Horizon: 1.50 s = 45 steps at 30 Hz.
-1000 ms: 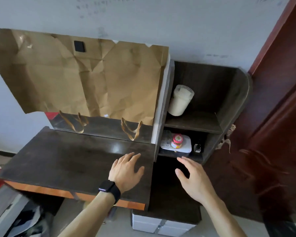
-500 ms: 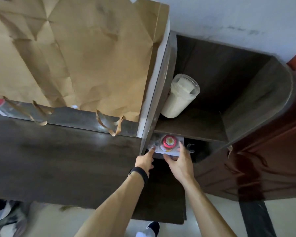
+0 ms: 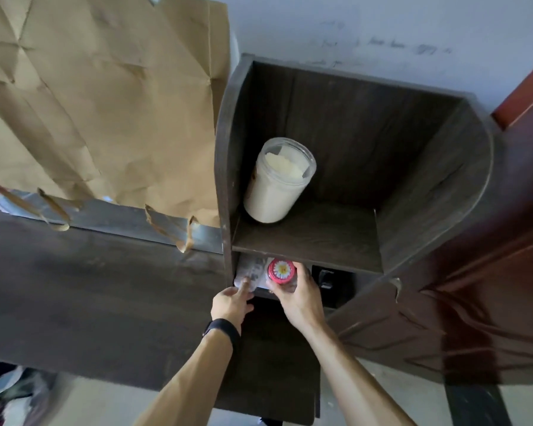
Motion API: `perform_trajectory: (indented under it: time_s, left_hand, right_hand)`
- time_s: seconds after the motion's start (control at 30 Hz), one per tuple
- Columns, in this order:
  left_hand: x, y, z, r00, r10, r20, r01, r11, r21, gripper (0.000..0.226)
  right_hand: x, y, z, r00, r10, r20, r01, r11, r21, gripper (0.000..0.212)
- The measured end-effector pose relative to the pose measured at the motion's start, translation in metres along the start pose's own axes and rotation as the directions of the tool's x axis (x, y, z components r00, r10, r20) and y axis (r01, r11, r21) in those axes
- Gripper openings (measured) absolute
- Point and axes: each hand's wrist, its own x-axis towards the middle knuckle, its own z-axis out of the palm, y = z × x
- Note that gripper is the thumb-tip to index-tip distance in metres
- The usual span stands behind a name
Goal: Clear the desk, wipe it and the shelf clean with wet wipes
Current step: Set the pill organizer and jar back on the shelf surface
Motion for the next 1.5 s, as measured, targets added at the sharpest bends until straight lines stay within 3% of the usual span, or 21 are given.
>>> perform_trajectory:
  time_s: [0.17, 0.37, 0.6, 0.8, 1.2, 1.33, 1.5]
  left_hand:
    - [-0.033, -0.016, -0.036, 0.986, 0.158, 0.058, -0.165, 0.974, 0.157, 0.031]
    - [-0.042, -0.060, -0.089, 0.962, 0.146, 0.229, -0.235, 0.872, 0.429, 0.035]
    - [0.008, -0.108, -0.066, 0.939, 0.093, 0.330, -0.326, 0.546, 0.772, 0.039]
    - [0.070, -0.162, -0.015, 0.948, 0.017, 0.317, -0.285, 0.483, 0.828, 0.036]
    - [0.164, -0.222, 0.000, 0.982, 0.014, 0.189, -0.161, 0.590, 0.791, 0.028]
    - [0.168, -0.211, 0.011, 0.977, 0.097, 0.189, -0.213, 0.410, 0.887, 0.044]
    - [0.167, -0.201, 0.024, 0.977, 0.116, 0.179, -0.206, 0.306, 0.930, 0.048]
  right_hand:
    - [-0.046, 0.010, -0.019, 0.992, 0.046, -0.120, -0.028, 0.989, 0.146, 0.065]
    - [-0.147, 0.065, -0.022, 0.963, 0.221, -0.153, -0.184, 0.957, 0.225, 0.056]
    - [-0.200, 0.146, 0.029, 0.920, 0.391, -0.011, -0.390, 0.920, 0.048, 0.069]
    - [-0.183, 0.193, 0.086, 0.918, 0.392, 0.054, -0.390, 0.920, -0.042, 0.070]
    - [-0.141, 0.250, 0.155, 0.955, 0.287, 0.078, -0.291, 0.956, 0.045, 0.067]
    - [-0.140, 0.247, 0.162, 0.964, 0.257, 0.062, -0.260, 0.964, 0.048, 0.068]
    - [-0.136, 0.248, 0.160, 0.965, 0.250, 0.079, -0.252, 0.967, 0.022, 0.071]
